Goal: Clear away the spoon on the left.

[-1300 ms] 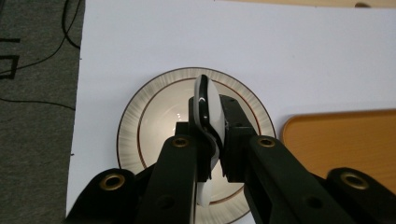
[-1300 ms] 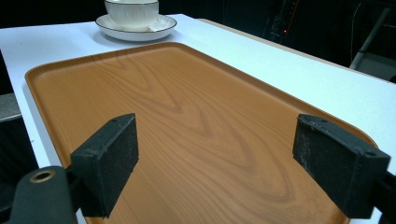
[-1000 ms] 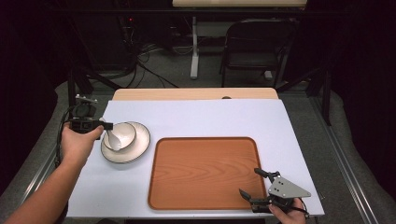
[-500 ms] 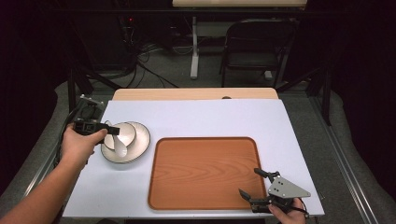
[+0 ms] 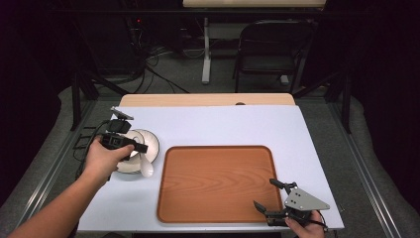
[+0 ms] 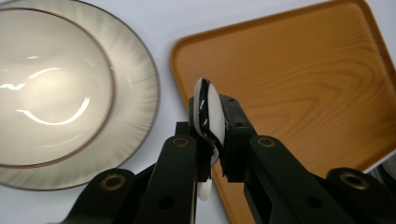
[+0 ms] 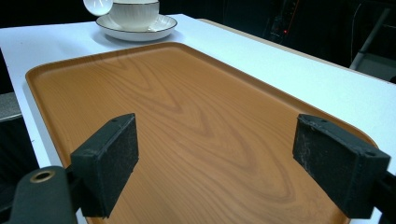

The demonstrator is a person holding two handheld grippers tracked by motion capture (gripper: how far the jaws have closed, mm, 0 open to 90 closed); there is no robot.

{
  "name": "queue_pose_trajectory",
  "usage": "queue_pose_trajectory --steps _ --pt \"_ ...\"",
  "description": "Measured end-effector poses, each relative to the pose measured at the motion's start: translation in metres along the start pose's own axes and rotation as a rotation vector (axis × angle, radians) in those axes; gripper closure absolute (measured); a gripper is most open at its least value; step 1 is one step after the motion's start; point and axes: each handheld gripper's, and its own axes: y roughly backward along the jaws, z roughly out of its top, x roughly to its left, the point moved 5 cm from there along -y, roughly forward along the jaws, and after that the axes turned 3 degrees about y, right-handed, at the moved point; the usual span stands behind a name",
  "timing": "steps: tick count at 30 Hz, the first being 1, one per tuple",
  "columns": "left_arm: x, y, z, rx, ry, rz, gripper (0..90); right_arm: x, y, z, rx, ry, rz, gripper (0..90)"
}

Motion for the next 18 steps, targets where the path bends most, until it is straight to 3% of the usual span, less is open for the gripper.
queue_pose_trajectory --steps 7,18 --pt "-0.021 -0.018 -0.008 0.056 -0.038 -0.052 84.9 0.0 0.0 0.0 -0.002 0.0 0.0 14.0" --pt "-0.05 -0.037 -0.014 0.097 -0.087 -0.103 85.0 0.0 0.0 0.0 -0.002 0.0 0.001 14.0"
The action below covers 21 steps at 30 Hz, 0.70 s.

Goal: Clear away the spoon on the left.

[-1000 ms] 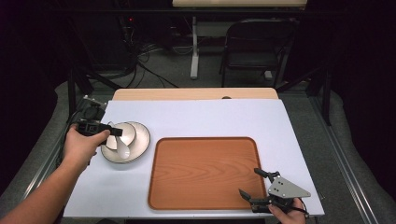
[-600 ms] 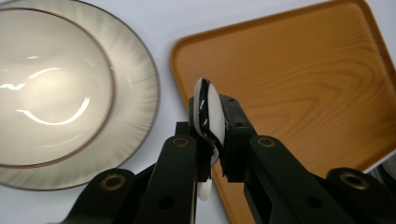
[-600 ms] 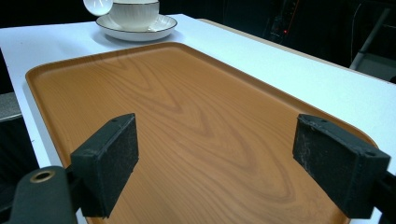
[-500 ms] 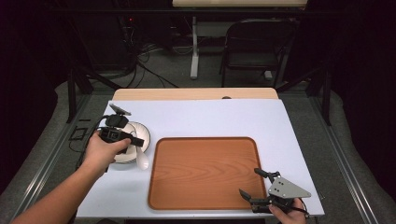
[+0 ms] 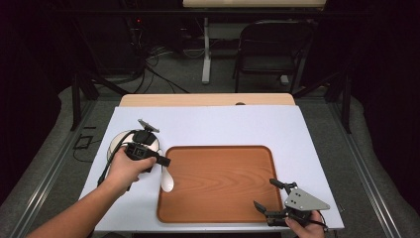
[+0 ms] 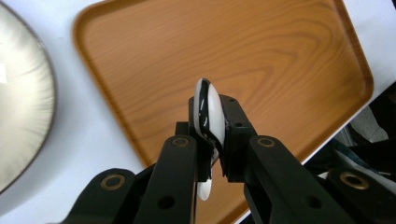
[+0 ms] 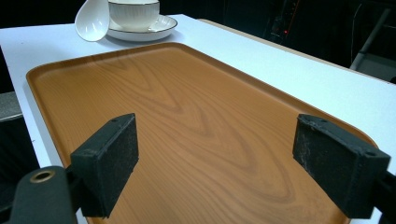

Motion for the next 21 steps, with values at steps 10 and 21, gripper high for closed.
queue_pose_trajectory --steps 10,21 --pt "-0.022 -0.018 0.001 0.037 -0.053 -0.04 84.9 0.0 0.0 0.0 0.0 0.0 0.0 14.0" --pt "-0.044 -0.045 -0.001 0.075 -0.093 -0.09 84.9 0.0 0.0 0.0 0.0 -0.001 0.001 14.0"
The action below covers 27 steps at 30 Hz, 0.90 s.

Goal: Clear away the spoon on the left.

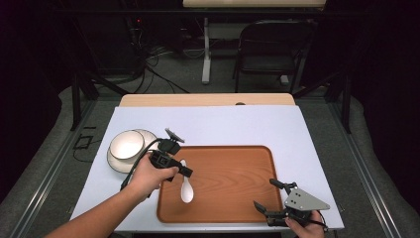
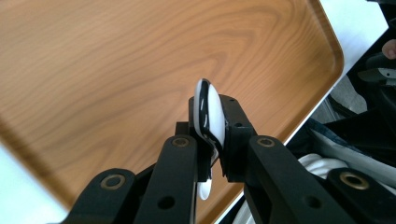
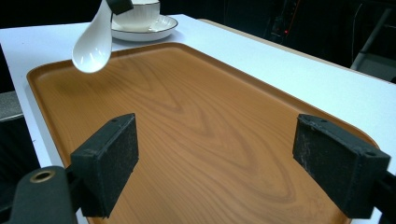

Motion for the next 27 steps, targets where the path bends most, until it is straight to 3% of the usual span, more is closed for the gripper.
queue_pose_trajectory --steps 9,18,27 --pt "-0.003 -0.018 0.0 0.033 -0.01 -0.01 84.9 0.0 0.0 0.0 -0.001 0.0 0.0 14.0" --pt "0.009 -0.029 0.0 0.038 0.023 0.001 84.9 0.0 0.001 0.0 -0.001 0.0 0.0 14.0" --pt "0.016 -0.035 0.003 -0.002 0.086 0.002 84.4 -0.001 0.001 0.0 -0.002 0.0 0.0 14.0"
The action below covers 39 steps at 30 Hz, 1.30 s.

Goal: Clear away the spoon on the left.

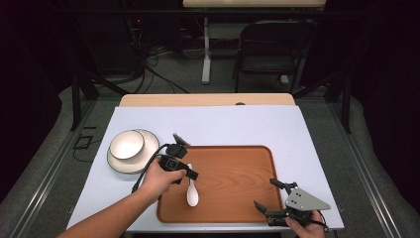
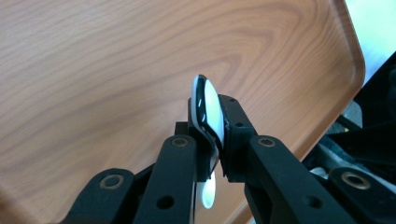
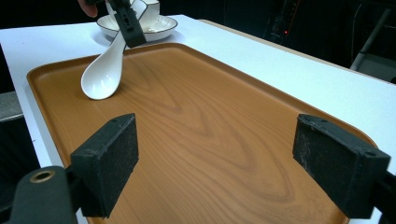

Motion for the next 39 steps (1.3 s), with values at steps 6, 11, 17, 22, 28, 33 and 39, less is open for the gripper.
queue_pose_trajectory --steps 6,11,17,22,28,33,39 --pt "0.008 -0.004 0.002 -0.022 0.055 -0.009 83.3 0.0 0.0 0.0 0.0 0.001 0.0 14.0" --pt "0.016 -0.011 0.005 -0.051 0.119 -0.029 82.0 0.0 0.0 0.0 -0.001 -0.001 0.001 14.0" --pt "0.024 -0.018 0.005 -0.071 0.179 -0.048 81.4 0.0 0.0 0.0 -0.001 -0.002 0.002 14.0" --pt "0.03 -0.024 0.004 -0.083 0.217 -0.053 80.5 0.0 0.0 0.0 -0.001 0.0 0.001 14.0" --pt "0.036 -0.029 0.004 -0.096 0.252 -0.062 79.3 0.0 0.0 0.0 -0.001 0.0 0.002 14.0" --pt "0.041 -0.03 0.003 -0.1 0.277 -0.066 78.1 0.0 0.0 0.0 -0.001 0.001 0.003 14.0" --pt "0.043 -0.032 0.002 -0.11 0.286 -0.054 76.4 0.0 0.001 0.0 -0.001 -0.001 0.002 14.0"
